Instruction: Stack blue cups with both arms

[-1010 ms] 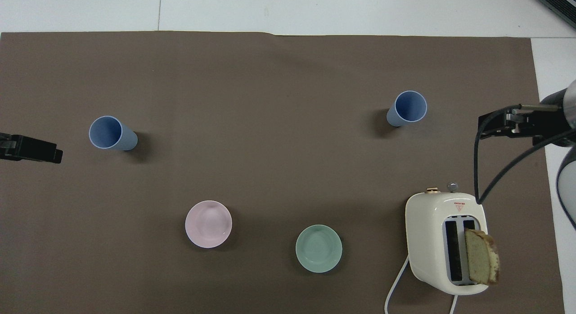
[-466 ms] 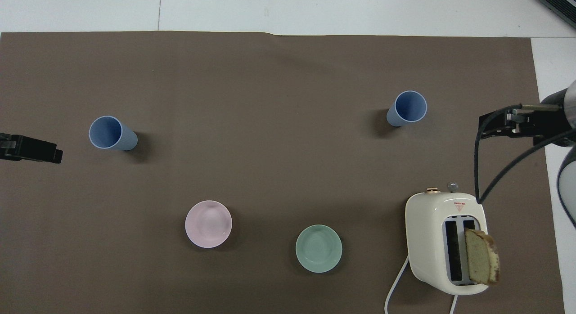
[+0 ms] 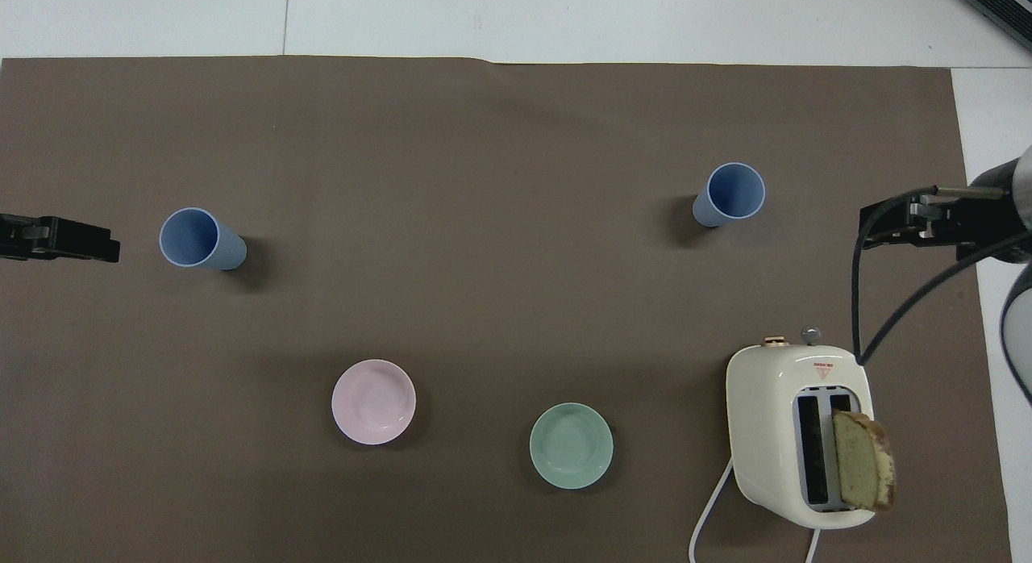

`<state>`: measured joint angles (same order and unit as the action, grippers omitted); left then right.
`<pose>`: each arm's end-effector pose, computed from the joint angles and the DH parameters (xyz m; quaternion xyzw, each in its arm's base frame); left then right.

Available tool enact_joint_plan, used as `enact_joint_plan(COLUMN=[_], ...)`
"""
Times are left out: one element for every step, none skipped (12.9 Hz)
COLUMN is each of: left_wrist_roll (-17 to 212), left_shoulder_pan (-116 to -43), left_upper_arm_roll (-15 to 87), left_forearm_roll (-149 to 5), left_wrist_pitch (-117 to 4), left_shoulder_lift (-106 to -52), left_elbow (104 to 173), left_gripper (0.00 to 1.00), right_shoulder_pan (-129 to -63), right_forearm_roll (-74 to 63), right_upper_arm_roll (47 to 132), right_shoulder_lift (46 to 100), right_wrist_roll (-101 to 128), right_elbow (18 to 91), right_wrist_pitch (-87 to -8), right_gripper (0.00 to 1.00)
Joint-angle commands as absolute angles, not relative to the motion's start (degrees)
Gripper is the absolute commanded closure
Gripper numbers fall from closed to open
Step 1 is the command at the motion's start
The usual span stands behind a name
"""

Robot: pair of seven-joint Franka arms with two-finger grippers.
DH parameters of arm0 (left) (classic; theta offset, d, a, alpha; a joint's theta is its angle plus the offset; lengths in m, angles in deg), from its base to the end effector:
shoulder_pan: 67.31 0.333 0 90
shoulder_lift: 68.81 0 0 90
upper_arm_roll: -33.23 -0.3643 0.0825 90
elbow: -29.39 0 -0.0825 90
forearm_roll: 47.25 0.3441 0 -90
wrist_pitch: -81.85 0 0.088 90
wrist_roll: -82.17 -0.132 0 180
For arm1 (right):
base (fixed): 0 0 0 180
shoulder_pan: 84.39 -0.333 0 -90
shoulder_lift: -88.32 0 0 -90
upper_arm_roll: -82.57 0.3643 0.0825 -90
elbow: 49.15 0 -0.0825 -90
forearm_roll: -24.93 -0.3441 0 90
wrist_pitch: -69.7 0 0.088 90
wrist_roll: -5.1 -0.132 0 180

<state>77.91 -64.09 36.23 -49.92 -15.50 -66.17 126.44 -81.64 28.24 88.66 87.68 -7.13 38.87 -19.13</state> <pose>0.5098 -0.0043 0.6293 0.9989 -0.0328 0.0265 0.0210 0.5166 0.0220 0.6554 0.9965 -0.0781 0.0053 0.0278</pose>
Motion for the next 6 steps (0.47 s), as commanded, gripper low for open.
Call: enact_joint_plan(left_wrist_roll=[84.25,86.28,87.6,88.66,89.63,89.64], left_shoulder_pan=[-63.27,-63.27,-63.18,-62.4,-61.61,-61.42], left_upper_arm_roll=[36.66,36.66,36.57,36.57,36.57,36.57], left_forearm_roll=[-49.62,-49.62,-49.62,-49.62,-49.62,-49.62], left_wrist_pitch=[-21.04,-22.72,-23.87,-25.01,-25.98,-26.16], left_shoulder_lift=[-68.53,-69.85,-71.34,-72.57,-74.06,-75.12], left_elbow=[127.21,127.21,127.21,127.21,127.21,127.65], left_gripper=[0.0,0.0,0.0,0.0,0.0,0.0], right_shoulder_pan=[-80.88,-80.88,-80.88,-80.88,-80.88,-80.88], right_forearm_roll=[28.1,28.1,28.1,28.1,28.1,28.1], right_upper_arm_roll=[89.07,89.07,89.07,89.07,89.07,89.07], right_shoulder_lift=[88.15,88.15,88.15,88.15,88.15,88.15], right_wrist_roll=[-7.2,-7.2,-7.2,-7.12,-7.12,-7.12], right_elbow=[39.54,39.54,39.54,39.54,39.54,39.62], right_wrist_pitch=[-19.77,-19.77,-19.77,-19.77,-19.77,-19.77], right_gripper=[0.0,0.0,0.0,0.0,0.0,0.0])
